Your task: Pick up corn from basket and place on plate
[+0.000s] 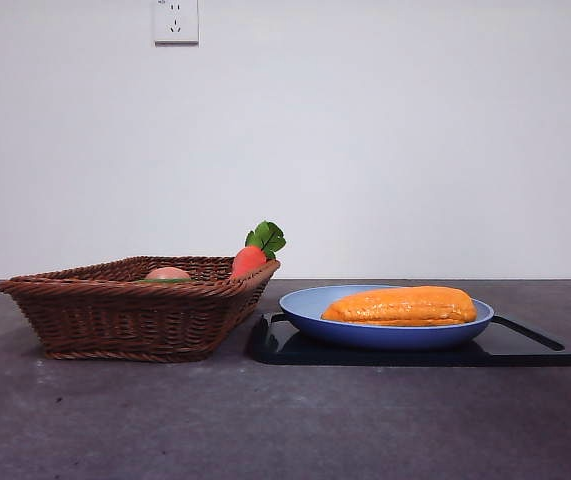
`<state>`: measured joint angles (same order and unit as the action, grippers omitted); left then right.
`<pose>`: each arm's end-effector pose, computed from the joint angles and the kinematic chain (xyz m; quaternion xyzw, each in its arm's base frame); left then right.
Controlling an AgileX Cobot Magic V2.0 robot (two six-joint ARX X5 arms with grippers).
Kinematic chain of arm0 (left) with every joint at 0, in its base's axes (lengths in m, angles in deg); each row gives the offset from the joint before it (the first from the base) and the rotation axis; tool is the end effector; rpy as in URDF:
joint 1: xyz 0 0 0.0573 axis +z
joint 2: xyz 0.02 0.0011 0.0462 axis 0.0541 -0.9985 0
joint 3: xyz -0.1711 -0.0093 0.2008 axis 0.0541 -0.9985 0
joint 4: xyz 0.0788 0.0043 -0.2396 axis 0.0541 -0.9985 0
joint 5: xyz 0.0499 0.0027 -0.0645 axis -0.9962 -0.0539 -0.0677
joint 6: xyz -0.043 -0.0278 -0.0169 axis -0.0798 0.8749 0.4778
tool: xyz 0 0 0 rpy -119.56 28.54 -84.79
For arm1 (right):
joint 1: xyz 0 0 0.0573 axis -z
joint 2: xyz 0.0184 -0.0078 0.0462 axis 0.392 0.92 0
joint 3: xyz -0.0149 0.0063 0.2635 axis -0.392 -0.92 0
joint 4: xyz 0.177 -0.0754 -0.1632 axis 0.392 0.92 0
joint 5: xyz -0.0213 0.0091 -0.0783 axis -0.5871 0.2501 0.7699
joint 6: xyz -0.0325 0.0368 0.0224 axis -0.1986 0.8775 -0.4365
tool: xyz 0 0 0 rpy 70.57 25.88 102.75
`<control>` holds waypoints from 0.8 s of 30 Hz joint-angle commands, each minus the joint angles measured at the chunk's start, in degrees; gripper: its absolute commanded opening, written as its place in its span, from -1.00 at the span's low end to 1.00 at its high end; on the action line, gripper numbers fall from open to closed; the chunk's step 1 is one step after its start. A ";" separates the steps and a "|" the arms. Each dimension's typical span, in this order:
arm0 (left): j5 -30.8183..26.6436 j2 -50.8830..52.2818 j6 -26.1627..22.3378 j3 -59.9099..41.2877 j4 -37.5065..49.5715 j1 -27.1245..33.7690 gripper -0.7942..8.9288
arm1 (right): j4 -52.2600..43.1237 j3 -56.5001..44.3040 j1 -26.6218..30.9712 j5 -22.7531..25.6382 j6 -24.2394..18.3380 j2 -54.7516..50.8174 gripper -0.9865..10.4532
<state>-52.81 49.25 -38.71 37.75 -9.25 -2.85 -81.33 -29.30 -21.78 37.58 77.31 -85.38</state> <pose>0.0948 -0.0039 0.1570 0.0355 0.0697 -0.0753 0.9941 0.0952 0.0025 0.1722 -0.0060 0.0249 0.0696 0.9972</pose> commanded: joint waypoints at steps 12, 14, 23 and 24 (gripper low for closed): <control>-0.04 0.04 0.57 -1.60 -0.20 0.09 -0.82 | 4.66 -2.56 -0.02 0.77 1.84 -0.90 -0.82; -0.04 0.04 0.55 -1.60 -0.20 0.09 -0.82 | 4.63 -2.56 -0.02 0.74 1.84 -0.90 -0.82; -0.04 0.04 0.57 -1.60 -0.20 0.09 -0.82 | 4.11 -2.54 -0.02 0.74 1.84 -0.90 -0.82; -0.04 0.04 0.55 -1.60 -0.20 0.09 -0.82 | 4.11 -2.54 -0.02 0.74 1.84 -0.90 -0.82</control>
<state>-52.81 49.25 -38.71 37.75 -9.23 -2.85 -77.22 -31.51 -21.80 38.08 78.55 -86.19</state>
